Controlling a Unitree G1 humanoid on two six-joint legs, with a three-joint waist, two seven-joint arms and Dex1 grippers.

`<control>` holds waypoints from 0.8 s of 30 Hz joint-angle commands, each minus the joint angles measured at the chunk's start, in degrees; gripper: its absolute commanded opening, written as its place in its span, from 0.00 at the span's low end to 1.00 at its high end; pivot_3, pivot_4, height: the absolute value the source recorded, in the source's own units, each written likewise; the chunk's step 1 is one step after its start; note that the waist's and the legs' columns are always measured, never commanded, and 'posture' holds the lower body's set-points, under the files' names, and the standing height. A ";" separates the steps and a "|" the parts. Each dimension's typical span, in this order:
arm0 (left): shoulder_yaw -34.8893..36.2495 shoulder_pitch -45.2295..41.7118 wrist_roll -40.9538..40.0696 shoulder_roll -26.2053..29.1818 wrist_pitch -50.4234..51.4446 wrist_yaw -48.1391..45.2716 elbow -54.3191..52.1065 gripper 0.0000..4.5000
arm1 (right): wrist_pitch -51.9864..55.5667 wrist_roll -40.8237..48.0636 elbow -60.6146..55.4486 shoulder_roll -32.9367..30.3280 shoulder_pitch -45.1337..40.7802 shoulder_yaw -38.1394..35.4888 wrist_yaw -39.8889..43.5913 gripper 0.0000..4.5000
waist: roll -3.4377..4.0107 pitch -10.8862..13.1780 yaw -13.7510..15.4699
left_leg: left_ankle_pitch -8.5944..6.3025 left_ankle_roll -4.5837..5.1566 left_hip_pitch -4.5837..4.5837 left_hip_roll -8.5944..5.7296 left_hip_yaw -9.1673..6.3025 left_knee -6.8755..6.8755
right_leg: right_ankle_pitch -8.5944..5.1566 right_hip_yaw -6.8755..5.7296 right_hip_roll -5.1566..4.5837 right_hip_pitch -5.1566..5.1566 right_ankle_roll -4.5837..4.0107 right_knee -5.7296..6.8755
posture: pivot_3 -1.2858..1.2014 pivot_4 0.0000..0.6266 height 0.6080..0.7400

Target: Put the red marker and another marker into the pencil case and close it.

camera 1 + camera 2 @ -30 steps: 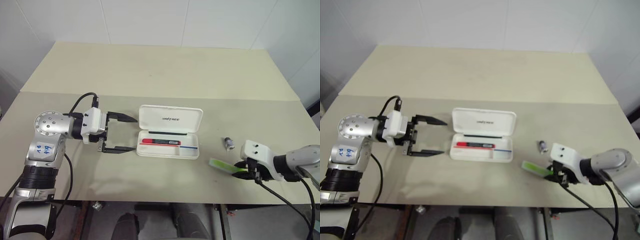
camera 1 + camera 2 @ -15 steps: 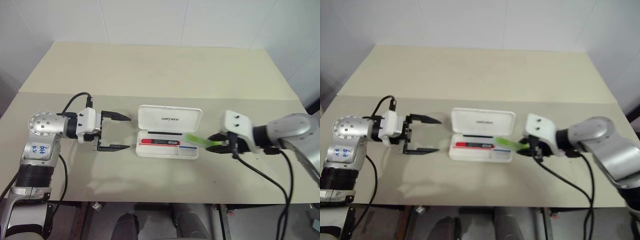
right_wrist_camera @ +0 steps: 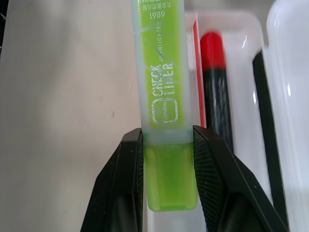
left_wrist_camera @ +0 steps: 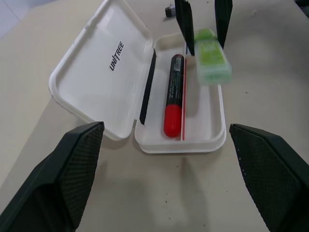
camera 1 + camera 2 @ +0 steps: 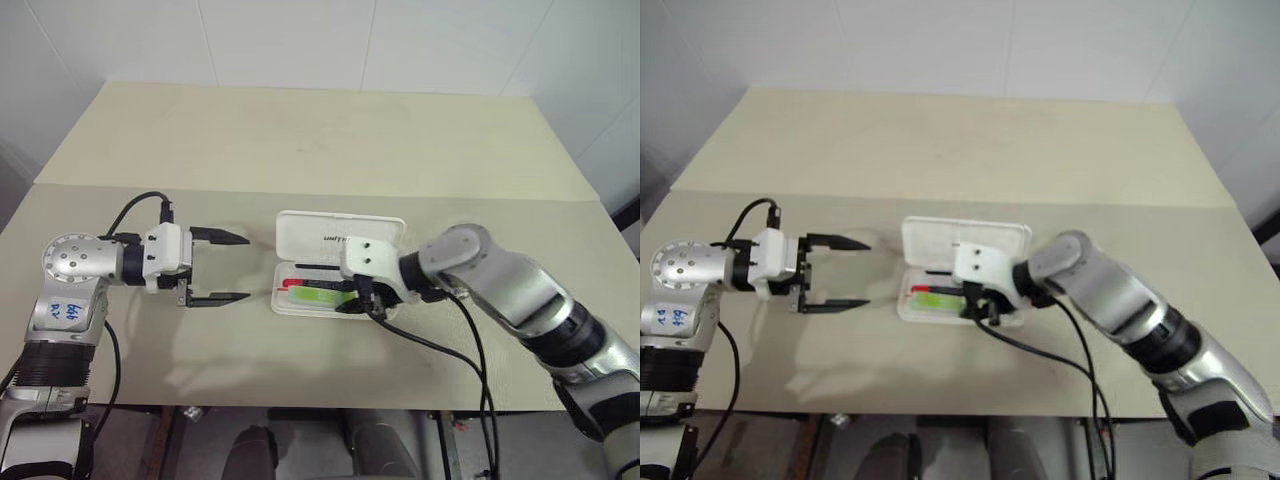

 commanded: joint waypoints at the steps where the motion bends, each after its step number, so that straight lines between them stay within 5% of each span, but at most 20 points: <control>1: 1.97 0.76 -0.70 1.03 0.14 1.48 -3.11 1.00 | 0.52 -1.11 0.81 1.52 -1.61 0.39 -0.26 0.24 | 0.00 0.00 -0.09 | 0.00 0.00 0.00 0.00 -0.02 0.00 | 0.00 -0.03 0.00 0.00 -0.01 0.01 | 0.52 0.24 1.00; 24: 3.95 4.73 -1.32 2.15 2.29 4.30 -7.52 1.00 | -0.13 -5.06 6.07 5.88 -2.28 3.30 1.05 0.24 | 0.00 0.00 -1.92 | 0.00 0.00 0.03 0.02 -0.14 -0.01 | 0.00 -0.14 0.00 0.01 0.01 0.15 | 0.52 0.24 1.00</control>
